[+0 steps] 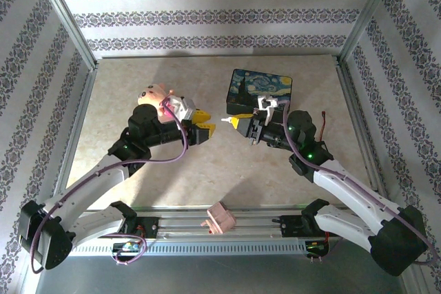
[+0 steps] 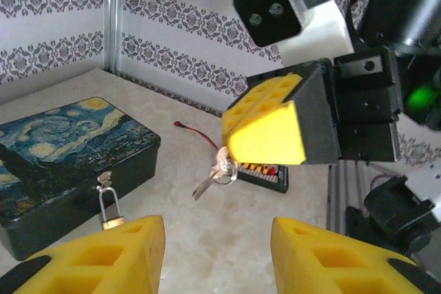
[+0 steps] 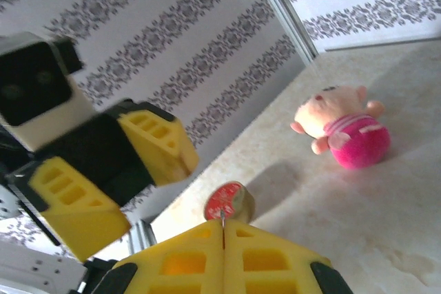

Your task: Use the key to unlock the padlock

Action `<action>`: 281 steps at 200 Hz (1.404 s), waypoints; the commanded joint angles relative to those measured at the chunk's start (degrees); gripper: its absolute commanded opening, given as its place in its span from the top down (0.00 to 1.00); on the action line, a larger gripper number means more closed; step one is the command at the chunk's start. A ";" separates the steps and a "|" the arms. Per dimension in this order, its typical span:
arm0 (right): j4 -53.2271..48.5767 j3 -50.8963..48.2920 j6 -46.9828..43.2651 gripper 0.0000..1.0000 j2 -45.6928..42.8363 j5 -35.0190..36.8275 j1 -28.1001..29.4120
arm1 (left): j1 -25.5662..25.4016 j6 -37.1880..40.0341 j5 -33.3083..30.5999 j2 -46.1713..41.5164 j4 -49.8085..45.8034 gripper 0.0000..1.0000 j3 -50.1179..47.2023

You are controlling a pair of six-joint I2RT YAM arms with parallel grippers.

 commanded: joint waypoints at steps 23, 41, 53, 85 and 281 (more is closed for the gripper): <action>11.20 -1.00 5.38 1.00 -1.76 -2.46 0.45 | 0.67 -13.16 2.93 3.65 8.68 0.60 3.60; 11.37 -1.09 5.38 1.00 -2.19 -2.47 0.85 | 0.63 -14.94 4.78 4.43 10.41 0.61 4.13; 11.47 -1.18 5.31 1.00 -2.36 -2.54 1.20 | 0.62 -16.07 6.47 5.00 11.26 0.64 4.63; 11.65 -1.18 4.87 1.00 -2.20 -2.38 1.95 | 0.59 -18.44 10.05 6.06 15.91 0.71 4.38; 6.05 0.81 2.05 0.70 -0.93 -0.35 2.76 | 0.60 -1.06 14.45 2.73 5.04 1.00 5.52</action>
